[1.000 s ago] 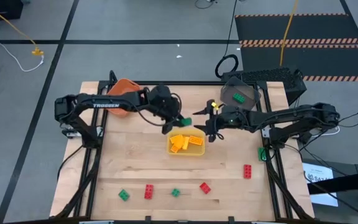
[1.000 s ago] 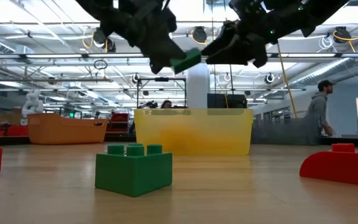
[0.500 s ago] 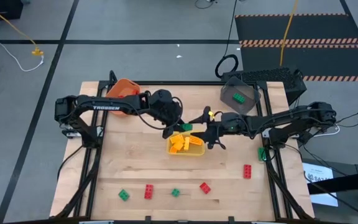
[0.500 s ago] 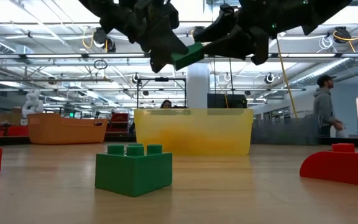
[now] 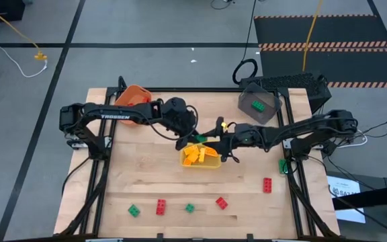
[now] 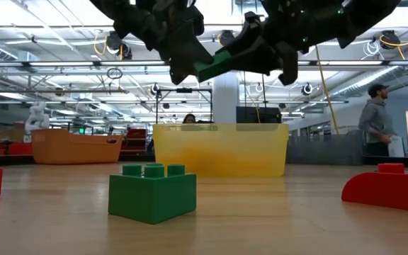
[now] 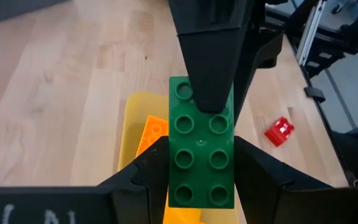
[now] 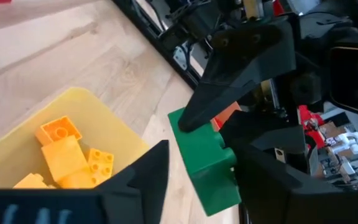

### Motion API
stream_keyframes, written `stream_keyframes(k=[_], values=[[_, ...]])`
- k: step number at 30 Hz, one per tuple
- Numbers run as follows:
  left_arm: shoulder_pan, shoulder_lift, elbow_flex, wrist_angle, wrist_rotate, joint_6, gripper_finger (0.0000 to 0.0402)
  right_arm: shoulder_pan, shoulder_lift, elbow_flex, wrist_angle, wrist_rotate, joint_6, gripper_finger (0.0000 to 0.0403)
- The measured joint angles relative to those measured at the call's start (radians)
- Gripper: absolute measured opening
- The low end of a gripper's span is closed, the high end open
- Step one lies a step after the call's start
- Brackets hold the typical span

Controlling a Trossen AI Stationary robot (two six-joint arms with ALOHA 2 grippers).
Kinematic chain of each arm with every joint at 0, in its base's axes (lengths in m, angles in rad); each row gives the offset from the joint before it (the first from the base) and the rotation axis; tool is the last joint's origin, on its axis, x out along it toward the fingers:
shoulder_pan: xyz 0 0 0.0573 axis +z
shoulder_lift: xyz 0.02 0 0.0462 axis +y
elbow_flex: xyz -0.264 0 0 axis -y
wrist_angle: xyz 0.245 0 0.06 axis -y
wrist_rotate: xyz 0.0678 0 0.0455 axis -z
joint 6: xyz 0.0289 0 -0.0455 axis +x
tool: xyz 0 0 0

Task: Sort & place blocks by color
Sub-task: Put the top center green 8-stud game piece into the black bin

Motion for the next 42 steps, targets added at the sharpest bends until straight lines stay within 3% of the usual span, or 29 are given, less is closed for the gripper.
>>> stream_keyframes(k=[6, 11, 20, 22, 26, 31, 37, 42], values=[[-0.002, 0.000, 0.000, -0.031, -0.011, 0.006, 0.0147, 0.013, 0.018, -0.001, 0.037, 0.004, -0.026, 0.0084], [0.001, -0.002, 0.000, -0.007, -0.037, 0.014, 0.0166, 0.013, -0.005, -0.002, 0.015, 0.056, -0.026, 0.0084], [0.006, -0.007, 0.001, -0.017, -0.246, 0.040, 0.0248, 0.013, -0.013, -0.001, -0.148, 0.141, 0.040, 0.0084], [0.009, -0.021, 0.001, -0.032, -0.259, 0.044, 0.0261, 0.014, -0.014, -0.001, -0.166, 0.204, 0.039, 0.0084], [0.011, -0.061, 0.001, -0.062, -0.261, 0.046, 0.0278, -0.005, -0.056, -0.001, -0.237, 0.430, 0.004, 0.0084], [-0.034, -0.119, 0.001, -0.091, -0.261, 0.048, 0.0282, -0.136, -0.164, -0.001, -0.432, 0.607, 0.111, 0.0084], [-0.155, -0.136, 0.001, -0.089, -0.264, 0.055, 0.0282, -0.353, -0.281, -0.001, -0.719, 0.583, 0.364, 0.0084], [-0.260, -0.134, 0.001, -0.095, -0.327, 0.043, 0.0282, -0.473, -0.321, -0.001, -0.836, 0.501, 0.498, 0.0084]])
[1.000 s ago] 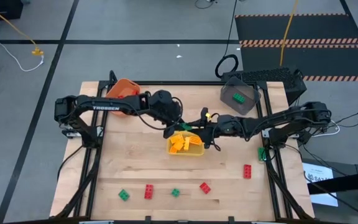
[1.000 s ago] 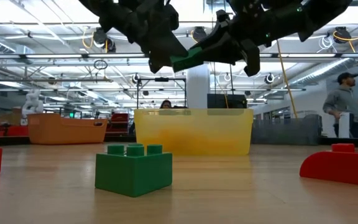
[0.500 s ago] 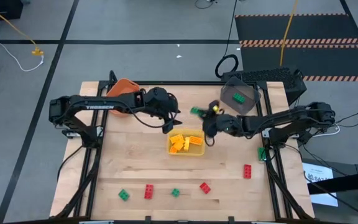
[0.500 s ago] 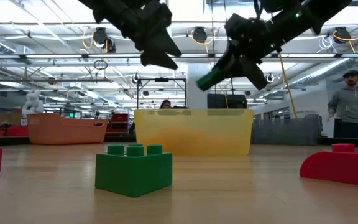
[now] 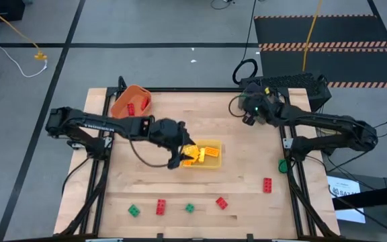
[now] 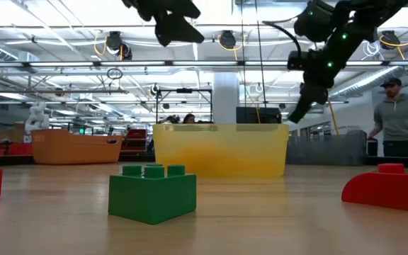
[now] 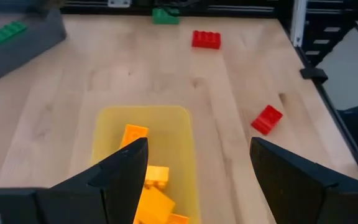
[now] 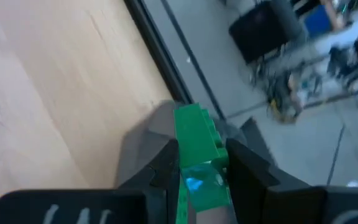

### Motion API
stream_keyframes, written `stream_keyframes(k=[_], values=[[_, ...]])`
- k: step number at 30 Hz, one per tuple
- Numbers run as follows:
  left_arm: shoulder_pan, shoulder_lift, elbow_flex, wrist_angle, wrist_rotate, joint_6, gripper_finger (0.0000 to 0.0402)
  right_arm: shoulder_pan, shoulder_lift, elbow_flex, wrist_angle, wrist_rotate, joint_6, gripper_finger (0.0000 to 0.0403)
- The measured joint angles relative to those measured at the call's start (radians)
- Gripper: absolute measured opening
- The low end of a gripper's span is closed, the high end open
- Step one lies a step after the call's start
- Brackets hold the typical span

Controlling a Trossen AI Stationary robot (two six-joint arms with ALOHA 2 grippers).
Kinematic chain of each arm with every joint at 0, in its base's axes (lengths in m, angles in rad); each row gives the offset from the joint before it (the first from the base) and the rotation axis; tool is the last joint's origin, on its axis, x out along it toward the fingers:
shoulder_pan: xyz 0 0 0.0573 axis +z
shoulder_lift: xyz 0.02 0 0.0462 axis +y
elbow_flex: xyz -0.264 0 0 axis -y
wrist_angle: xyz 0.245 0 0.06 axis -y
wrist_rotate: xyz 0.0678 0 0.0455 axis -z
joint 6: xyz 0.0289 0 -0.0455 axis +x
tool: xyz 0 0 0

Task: Sort & place blocks by color
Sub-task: Put the top center green 8-stud game piece into the black bin, then put the center green 4-stud game piece into the black bin

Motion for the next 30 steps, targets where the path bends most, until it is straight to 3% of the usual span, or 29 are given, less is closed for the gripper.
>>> stream_keyframes(k=[8, 18, 27, 30], values=[[-0.107, 0.002, 0.000, -0.006, -0.108, -0.052, 0.0282, -0.096, -0.005, 0.000, -0.076, -0.034, 0.158, 0.0084], [-0.125, 0.011, 0.000, -0.038, -0.179, -0.097, 0.0282, -0.119, -0.005, 0.000, -0.082, -0.033, 0.213, 0.0202], [-0.124, 0.022, 0.000, -0.035, -0.180, -0.098, 0.0282, -0.097, -0.005, 0.000, -0.081, -0.044, 0.248, 0.0225], [-0.122, 0.040, -0.001, -0.027, -0.180, -0.096, 0.0282, -0.068, -0.005, 0.000, -0.081, -0.140, 0.281, 0.0225]])
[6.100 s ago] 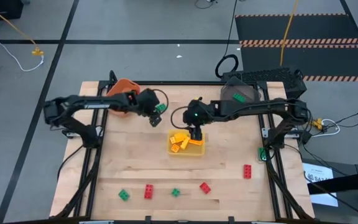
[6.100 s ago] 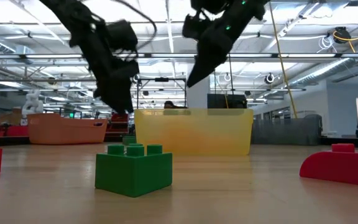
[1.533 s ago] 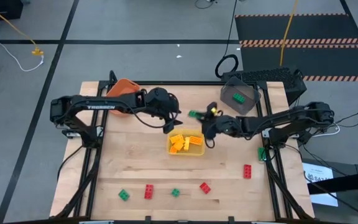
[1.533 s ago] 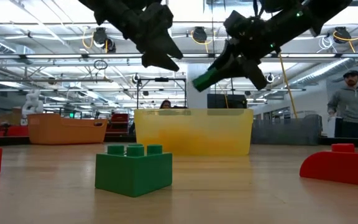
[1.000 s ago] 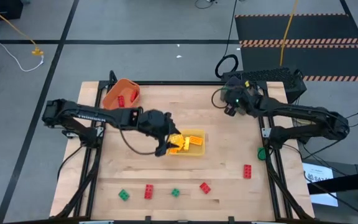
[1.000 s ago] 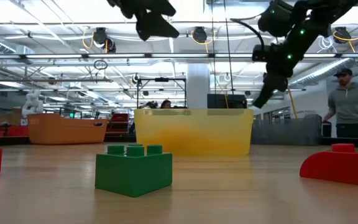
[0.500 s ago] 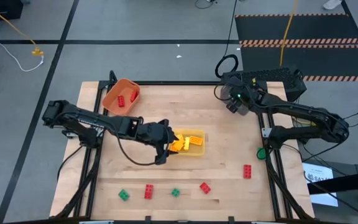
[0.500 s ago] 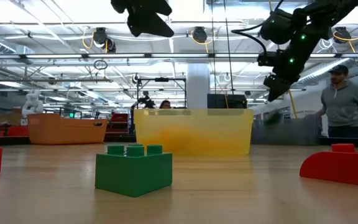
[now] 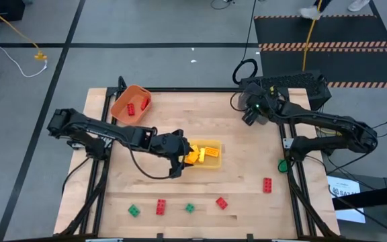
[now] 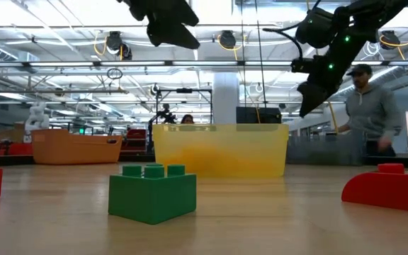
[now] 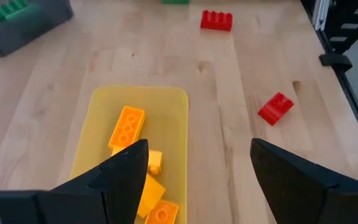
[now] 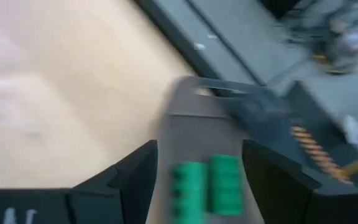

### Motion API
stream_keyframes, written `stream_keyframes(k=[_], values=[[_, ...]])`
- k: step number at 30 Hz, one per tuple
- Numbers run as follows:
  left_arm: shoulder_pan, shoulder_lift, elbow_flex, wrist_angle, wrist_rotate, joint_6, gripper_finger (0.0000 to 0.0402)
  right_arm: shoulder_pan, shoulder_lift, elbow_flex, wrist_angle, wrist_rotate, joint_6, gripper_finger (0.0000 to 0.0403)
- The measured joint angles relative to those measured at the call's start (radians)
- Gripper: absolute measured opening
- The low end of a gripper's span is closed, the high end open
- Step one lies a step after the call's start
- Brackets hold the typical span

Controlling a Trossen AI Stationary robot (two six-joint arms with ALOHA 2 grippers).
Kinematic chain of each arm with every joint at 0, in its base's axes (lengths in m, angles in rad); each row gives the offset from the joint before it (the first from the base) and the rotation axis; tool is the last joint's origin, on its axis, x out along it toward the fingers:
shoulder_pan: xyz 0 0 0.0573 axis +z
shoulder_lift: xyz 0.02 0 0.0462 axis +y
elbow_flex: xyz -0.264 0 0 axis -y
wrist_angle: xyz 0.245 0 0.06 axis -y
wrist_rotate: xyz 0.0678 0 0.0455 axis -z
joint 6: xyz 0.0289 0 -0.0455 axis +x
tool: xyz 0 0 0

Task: Sort & place blocks by color
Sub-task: Put the center green 4-stud game piece into the black bin

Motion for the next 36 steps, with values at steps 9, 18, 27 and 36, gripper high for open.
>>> stream_keyframes(k=[9, 18, 27, 36], values=[[0.035, 0.060, 0.000, 0.019, 0.000, 0.024, 0.0282, 0.178, 0.000, 0.000, -0.067, -0.443, 0.072, 0.0226], [-0.005, 0.065, 0.000, 0.002, 0.038, 0.038, 0.0282, 0.473, 0.000, 0.000, -0.078, -0.546, 0.136, 0.0226], [-0.154, 0.107, 0.001, -0.045, 0.043, -0.039, 0.0282, 0.730, 0.034, 0.000, 0.161, -0.464, 0.161, 0.0226], [-0.293, 0.193, 0.002, 0.062, 0.037, -0.166, 0.0282, 0.920, 0.165, 0.000, 0.210, -0.425, 0.255, 0.0226]])
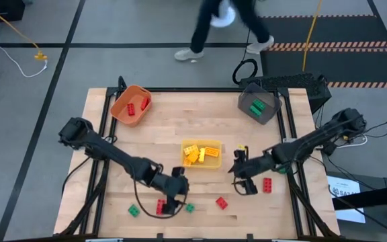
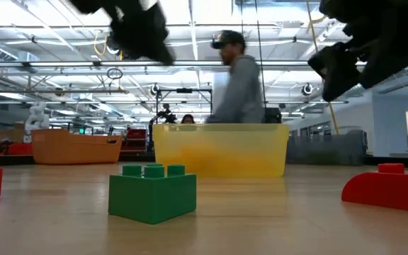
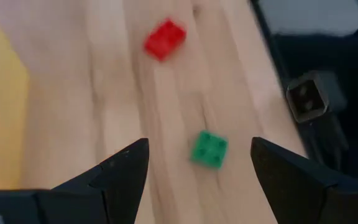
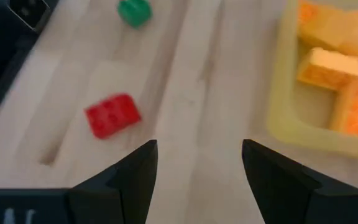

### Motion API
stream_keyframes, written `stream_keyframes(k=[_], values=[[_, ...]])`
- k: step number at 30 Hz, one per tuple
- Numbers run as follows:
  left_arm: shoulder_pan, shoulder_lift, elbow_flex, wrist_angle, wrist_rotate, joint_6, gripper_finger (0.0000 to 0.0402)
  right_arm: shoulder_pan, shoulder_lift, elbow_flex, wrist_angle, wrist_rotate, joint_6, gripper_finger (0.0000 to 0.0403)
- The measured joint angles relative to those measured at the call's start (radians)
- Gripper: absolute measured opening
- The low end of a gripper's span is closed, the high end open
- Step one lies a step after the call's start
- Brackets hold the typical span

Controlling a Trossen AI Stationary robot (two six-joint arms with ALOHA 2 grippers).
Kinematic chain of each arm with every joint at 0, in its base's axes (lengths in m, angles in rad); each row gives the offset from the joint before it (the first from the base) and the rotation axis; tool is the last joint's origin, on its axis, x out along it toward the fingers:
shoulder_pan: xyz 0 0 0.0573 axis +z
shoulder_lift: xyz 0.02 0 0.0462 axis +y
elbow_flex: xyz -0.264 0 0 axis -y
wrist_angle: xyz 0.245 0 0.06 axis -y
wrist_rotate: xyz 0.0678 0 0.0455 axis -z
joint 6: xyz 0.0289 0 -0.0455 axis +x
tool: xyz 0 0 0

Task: Sort & place blocks by color
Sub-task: Put the center green 4-stud game piece into the black bin

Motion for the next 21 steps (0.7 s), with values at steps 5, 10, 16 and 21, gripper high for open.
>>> stream_keyframes(k=[5, 10, 16, 21], values=[[-0.043, 0.075, -0.002, 0.061, -0.001, -0.028, 0.0282, 0.089, 0.051, 0.000, 0.136, 0.040, 0.029, 0.0226], [-0.081, 0.140, -0.001, 0.143, -0.003, 0.004, 0.0282, 0.145, 0.079, 0.001, 0.225, 0.091, 0.036, 0.0226], [-0.087, 0.213, 0.047, 0.093, -0.024, 0.006, 0.0282, 0.176, 0.116, 0.000, 0.255, 0.116, 0.036, 0.0226], [-0.075, 0.278, 0.075, 0.084, -0.054, 0.073, 0.0282, 0.177, 0.134, -0.001, 0.259, 0.117, 0.036, 0.0226]])
